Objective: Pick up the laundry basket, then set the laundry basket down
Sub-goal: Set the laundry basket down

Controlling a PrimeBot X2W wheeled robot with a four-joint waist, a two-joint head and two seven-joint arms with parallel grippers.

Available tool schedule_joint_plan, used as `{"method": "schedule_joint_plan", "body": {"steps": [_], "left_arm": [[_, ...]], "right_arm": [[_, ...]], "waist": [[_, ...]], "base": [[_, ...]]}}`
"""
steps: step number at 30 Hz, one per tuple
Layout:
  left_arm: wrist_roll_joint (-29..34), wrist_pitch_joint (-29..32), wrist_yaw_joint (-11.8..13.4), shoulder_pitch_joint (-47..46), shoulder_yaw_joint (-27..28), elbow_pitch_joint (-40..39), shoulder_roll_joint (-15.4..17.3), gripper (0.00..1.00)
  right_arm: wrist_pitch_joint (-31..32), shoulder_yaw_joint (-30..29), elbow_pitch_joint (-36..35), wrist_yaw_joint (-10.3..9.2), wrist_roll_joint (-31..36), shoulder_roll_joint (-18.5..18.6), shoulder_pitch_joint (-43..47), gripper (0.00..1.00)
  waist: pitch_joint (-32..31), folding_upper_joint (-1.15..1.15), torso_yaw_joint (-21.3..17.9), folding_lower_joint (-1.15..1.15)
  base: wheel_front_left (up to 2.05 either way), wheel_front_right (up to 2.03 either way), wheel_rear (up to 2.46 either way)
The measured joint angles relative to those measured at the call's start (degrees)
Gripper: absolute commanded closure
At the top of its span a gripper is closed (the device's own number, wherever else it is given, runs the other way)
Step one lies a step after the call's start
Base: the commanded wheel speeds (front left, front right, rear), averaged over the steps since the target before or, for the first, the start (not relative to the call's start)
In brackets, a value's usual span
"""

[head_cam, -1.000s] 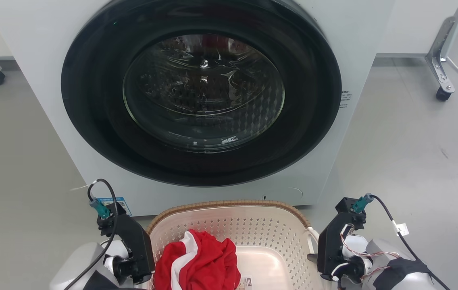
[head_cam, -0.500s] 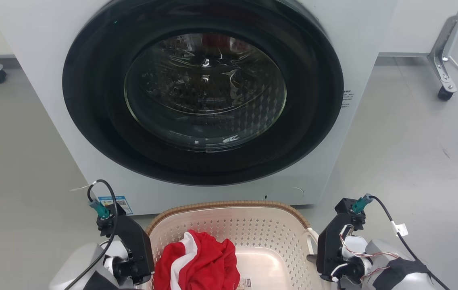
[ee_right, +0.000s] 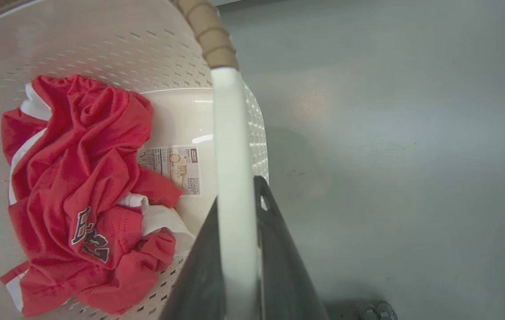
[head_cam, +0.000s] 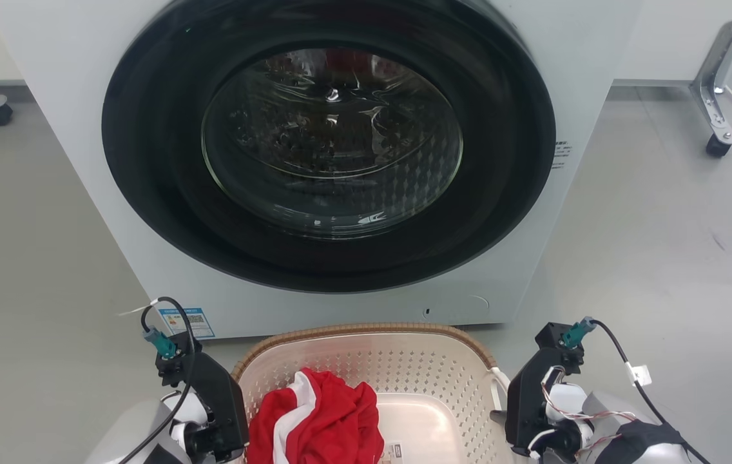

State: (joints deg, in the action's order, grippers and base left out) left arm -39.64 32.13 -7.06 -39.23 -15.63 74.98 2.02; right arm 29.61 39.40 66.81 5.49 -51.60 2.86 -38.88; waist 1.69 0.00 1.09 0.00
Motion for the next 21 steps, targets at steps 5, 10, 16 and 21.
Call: {"method": "schedule_joint_plan", "body": {"steps": [5,10,16,21], "left_arm": [[0.35,-2.44,0.29,0.75,-0.43,-0.03,-0.24,1.00],[0.62,-5.09,0.48,1.18,-1.11,-0.62,-0.41,1.00],[1.01,-8.75,0.48,1.19,-1.51,-1.86,-0.42,1.00],[1.26,-12.11,0.48,1.19,-2.01,-3.03,-0.42,1.00]], "right_arm": [[-1.58,0.00,0.01,0.01,-0.48,-0.01,0.88,1.00],[-3.52,0.11,0.01,-0.02,-0.48,-0.03,0.92,1.00],[-5.79,0.29,-0.25,-0.29,-0.47,-0.01,0.85,1.00],[-8.10,0.45,-0.53,-0.45,-0.31,0.03,0.44,1.00]], "waist": [[1.17,0.00,0.16,0.00],[3.10,0.00,0.22,0.00],[6.25,0.00,0.15,0.00],[9.59,0.00,0.00,0.01]], "base": [[0.00,0.00,0.00],[0.00,0.00,0.00],[0.00,0.00,0.00],[0.00,0.00,0.00]]}}
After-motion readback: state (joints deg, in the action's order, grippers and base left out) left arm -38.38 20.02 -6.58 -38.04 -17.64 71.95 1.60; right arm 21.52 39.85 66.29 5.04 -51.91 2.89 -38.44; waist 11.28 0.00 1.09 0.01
